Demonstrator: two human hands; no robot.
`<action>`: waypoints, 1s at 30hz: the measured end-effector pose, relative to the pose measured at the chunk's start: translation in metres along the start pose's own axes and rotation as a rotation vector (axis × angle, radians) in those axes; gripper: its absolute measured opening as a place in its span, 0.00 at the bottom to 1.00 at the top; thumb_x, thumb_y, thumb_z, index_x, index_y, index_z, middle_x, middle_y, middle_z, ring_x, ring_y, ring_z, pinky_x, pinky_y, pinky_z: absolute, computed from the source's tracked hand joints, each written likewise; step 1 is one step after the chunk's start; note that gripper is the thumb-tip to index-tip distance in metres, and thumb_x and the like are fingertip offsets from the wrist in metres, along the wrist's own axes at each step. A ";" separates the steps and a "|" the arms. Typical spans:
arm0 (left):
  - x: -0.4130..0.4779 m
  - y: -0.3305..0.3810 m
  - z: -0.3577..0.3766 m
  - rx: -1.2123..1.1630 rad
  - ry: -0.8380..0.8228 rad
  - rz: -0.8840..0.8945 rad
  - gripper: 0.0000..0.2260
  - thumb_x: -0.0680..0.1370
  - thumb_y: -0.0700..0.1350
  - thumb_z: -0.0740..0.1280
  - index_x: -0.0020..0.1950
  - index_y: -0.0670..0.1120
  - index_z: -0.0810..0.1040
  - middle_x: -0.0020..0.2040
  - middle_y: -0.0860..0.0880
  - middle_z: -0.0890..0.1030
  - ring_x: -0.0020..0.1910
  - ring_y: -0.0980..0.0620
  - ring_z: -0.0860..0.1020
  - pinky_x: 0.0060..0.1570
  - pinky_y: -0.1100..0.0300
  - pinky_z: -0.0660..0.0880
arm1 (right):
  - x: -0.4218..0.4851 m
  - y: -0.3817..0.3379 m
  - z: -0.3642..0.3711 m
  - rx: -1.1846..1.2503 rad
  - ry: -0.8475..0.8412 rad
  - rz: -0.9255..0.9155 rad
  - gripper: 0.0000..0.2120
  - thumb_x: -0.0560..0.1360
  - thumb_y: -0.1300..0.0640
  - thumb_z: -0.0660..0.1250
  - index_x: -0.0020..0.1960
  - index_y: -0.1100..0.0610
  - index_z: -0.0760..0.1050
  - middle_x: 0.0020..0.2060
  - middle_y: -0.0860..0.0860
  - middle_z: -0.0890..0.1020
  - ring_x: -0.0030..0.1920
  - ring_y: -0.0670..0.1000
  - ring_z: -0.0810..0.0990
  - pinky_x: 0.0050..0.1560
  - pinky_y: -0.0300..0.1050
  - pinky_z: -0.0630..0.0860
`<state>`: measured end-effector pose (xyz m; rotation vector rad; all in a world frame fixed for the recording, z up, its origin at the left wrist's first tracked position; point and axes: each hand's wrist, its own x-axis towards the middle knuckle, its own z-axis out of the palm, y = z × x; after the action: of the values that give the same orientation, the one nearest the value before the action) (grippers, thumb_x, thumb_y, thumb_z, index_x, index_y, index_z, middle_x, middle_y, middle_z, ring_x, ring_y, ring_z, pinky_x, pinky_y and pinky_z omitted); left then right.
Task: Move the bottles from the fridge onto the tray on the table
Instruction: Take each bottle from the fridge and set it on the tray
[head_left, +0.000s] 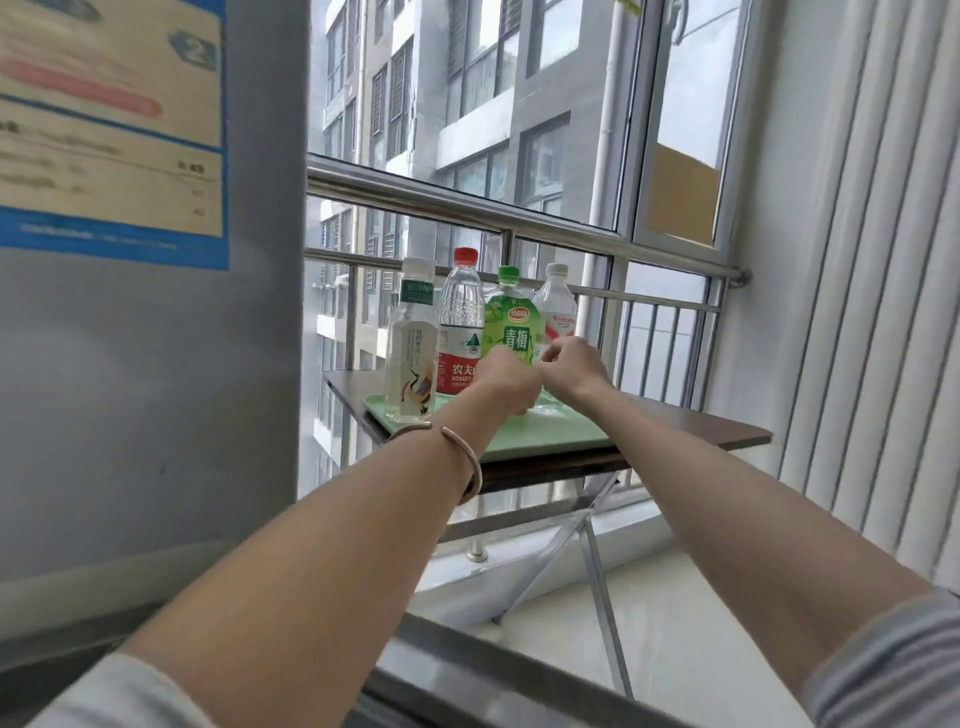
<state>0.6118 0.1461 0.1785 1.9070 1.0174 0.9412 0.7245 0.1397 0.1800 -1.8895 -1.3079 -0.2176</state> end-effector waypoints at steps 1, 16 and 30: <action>-0.011 0.003 -0.003 -0.023 -0.006 0.000 0.09 0.79 0.36 0.60 0.56 0.34 0.75 0.52 0.39 0.80 0.43 0.47 0.77 0.53 0.52 0.81 | -0.013 -0.010 -0.005 -0.026 -0.022 -0.042 0.04 0.72 0.60 0.66 0.38 0.58 0.75 0.41 0.56 0.79 0.41 0.53 0.78 0.51 0.52 0.80; -0.239 -0.027 -0.132 0.016 -0.270 -0.039 0.07 0.76 0.30 0.58 0.48 0.36 0.74 0.36 0.43 0.79 0.33 0.52 0.81 0.37 0.60 0.82 | -0.241 -0.136 -0.044 -0.258 -0.212 -0.375 0.03 0.71 0.60 0.70 0.42 0.60 0.79 0.35 0.53 0.80 0.40 0.56 0.80 0.44 0.49 0.79; -0.318 -0.250 -0.215 0.122 -0.293 -0.412 0.12 0.74 0.26 0.54 0.51 0.32 0.74 0.43 0.36 0.79 0.39 0.44 0.81 0.47 0.52 0.80 | -0.387 -0.197 0.177 -0.176 -0.604 -0.438 0.08 0.67 0.53 0.72 0.44 0.54 0.79 0.39 0.55 0.84 0.41 0.56 0.81 0.39 0.45 0.73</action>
<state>0.2192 0.0235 -0.0226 1.7687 1.2436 0.3605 0.3329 0.0164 -0.0464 -1.8594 -2.1738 0.0271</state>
